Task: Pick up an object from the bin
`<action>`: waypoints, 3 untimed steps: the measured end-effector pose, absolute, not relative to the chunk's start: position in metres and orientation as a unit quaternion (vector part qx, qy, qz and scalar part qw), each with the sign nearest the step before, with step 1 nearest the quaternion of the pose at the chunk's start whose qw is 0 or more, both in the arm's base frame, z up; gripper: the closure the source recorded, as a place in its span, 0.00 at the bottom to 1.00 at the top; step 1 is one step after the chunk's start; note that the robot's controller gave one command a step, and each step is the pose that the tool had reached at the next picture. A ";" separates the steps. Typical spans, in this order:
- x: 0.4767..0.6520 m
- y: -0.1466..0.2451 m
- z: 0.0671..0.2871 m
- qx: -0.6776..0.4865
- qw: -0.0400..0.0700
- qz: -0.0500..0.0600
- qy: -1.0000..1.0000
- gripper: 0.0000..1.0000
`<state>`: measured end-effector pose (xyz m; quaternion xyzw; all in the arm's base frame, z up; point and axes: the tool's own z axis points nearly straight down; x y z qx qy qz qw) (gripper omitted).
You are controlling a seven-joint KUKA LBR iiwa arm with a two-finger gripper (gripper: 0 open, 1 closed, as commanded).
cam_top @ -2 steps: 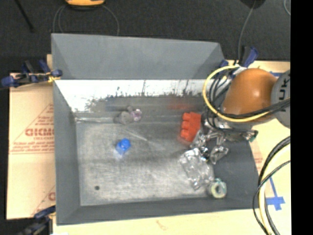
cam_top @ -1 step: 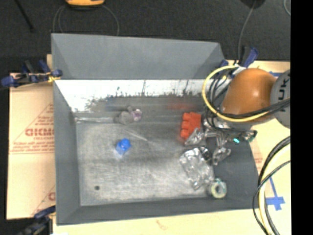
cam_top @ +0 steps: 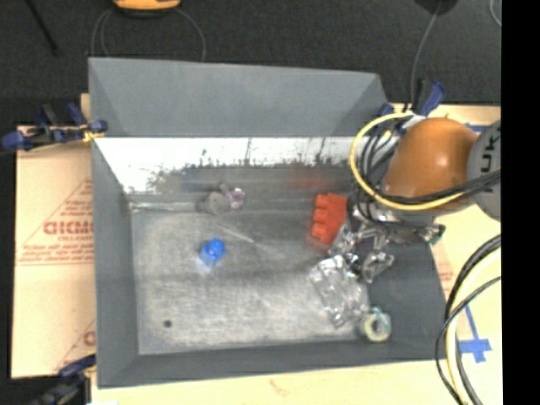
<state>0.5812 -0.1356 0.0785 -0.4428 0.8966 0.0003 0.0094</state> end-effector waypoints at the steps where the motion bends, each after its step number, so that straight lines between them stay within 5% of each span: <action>1: 0.582 -0.134 0.078 -0.442 0.011 0.002 0.897 0.00; 2: 0.581 -0.136 0.079 -0.442 0.009 0.000 0.897 1.00; 3: 0.582 -0.133 0.078 -0.442 0.010 0.002 0.897 0.00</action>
Offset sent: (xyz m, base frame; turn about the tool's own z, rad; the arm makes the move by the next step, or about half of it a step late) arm 0.0000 0.0000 0.0000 0.0000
